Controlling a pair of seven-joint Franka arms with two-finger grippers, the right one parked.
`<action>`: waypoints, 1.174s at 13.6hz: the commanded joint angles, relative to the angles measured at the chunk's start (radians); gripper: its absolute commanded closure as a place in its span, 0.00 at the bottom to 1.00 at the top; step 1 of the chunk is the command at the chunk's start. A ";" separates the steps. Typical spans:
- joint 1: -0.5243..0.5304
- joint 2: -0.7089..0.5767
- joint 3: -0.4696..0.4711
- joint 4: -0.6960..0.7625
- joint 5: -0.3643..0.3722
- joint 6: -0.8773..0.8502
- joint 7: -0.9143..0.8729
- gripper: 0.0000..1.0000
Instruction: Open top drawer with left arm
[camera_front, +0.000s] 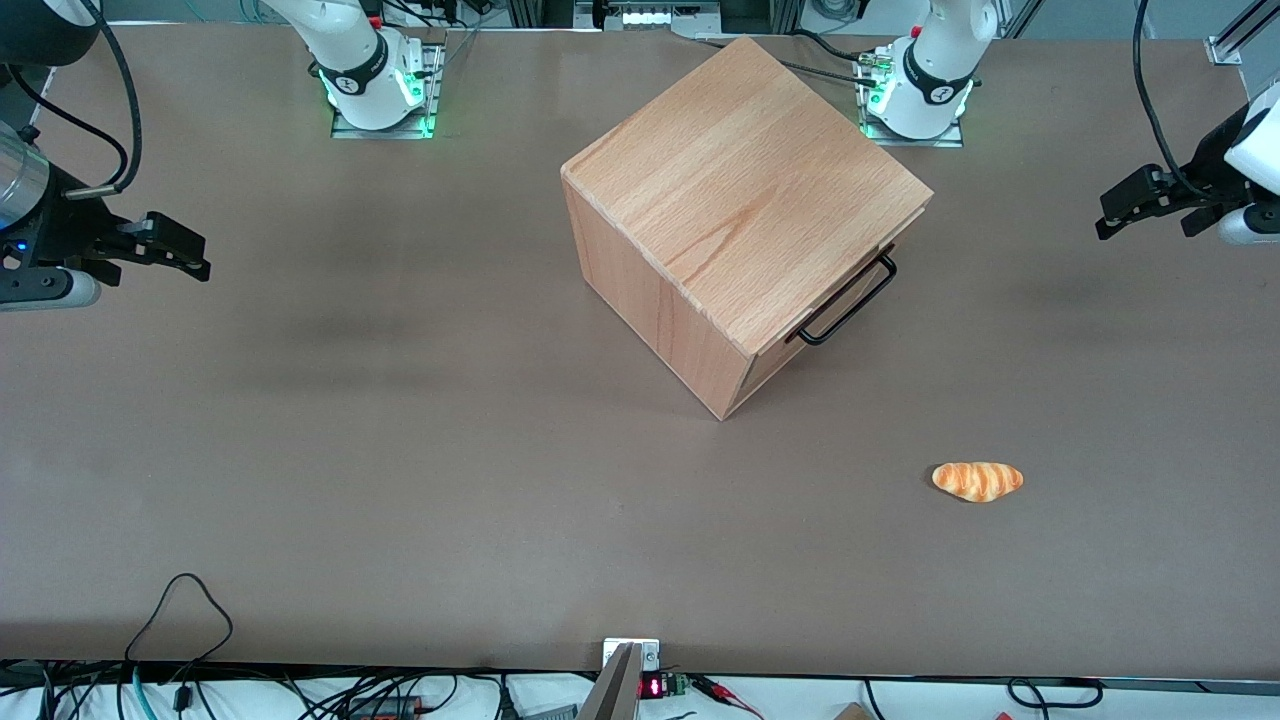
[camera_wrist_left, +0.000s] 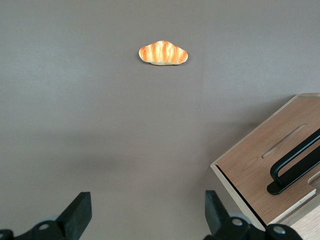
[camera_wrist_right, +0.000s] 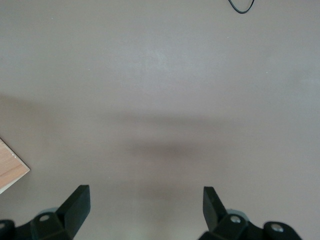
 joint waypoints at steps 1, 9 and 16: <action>-0.002 0.017 0.006 0.032 -0.007 0.000 0.018 0.00; 0.007 0.040 0.007 0.037 -0.017 0.006 0.028 0.00; -0.011 0.181 -0.020 0.112 -0.028 0.043 0.031 0.00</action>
